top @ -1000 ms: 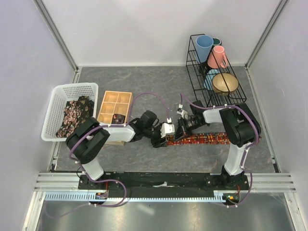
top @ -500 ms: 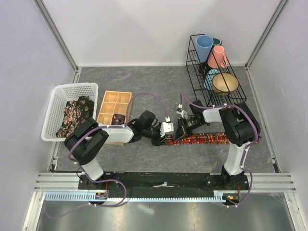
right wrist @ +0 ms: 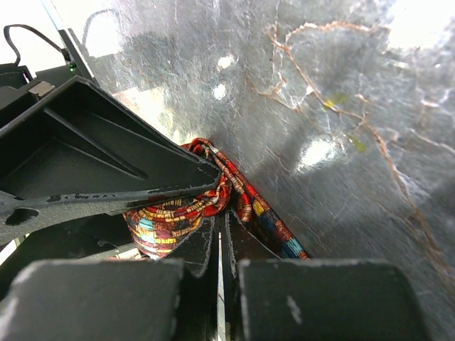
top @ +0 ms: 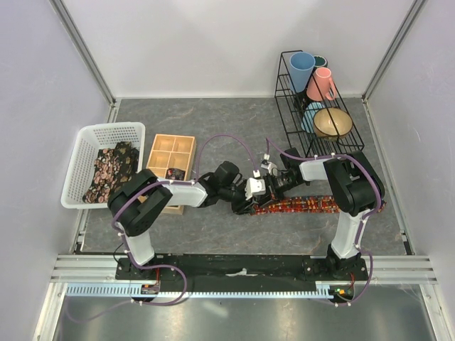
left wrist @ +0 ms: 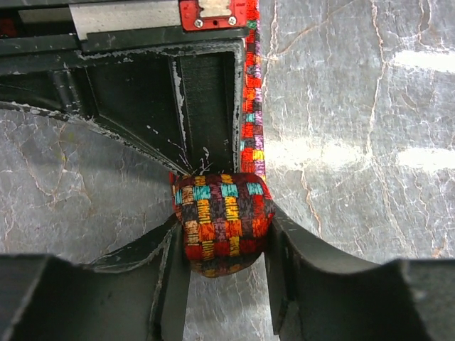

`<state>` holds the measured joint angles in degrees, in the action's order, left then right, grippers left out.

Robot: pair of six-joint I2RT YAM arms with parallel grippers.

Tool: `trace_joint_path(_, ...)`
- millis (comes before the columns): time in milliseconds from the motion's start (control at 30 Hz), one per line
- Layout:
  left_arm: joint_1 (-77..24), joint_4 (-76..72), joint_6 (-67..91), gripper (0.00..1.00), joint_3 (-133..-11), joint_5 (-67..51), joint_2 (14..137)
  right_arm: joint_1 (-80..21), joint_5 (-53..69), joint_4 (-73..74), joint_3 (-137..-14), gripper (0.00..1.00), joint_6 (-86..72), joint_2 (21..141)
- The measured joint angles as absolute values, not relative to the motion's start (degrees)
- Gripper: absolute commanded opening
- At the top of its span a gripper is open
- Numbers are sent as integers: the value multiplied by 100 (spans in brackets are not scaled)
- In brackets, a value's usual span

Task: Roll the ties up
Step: Roll the tie at the center of the board.

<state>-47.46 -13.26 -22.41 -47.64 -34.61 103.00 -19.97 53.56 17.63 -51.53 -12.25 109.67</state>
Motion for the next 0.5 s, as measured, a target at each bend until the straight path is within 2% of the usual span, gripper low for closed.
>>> trace_joint_path(133, -4759, -1194, -2285, 38, -4827, -3389, 10315, -1997, 5358, 1761, -5153, 0, -1223, 10967)
trace_joint_path(267, -4831, -808, -2418, 24, -5013, -3201, 10315, -1999, 5358, 1754, -5146, 1, -1221, 10951)
trace_joint_path(367, -4950, -235, -2565, 17, -5308, -2932, 10324, -1999, 5325, 1774, -5146, 11, -1212, 10910)
trace_joint_path(433, -5004, 38, -2615, 15, -5474, -2810, 10355, -2005, 5245, 1815, -5146, 20, -1194, 10838)
trace_joint_path(500, -5072, 445, -2646, 13, -5741, -2648, 10436, -2008, 5142, 1879, -5148, 25, -1162, 10753)
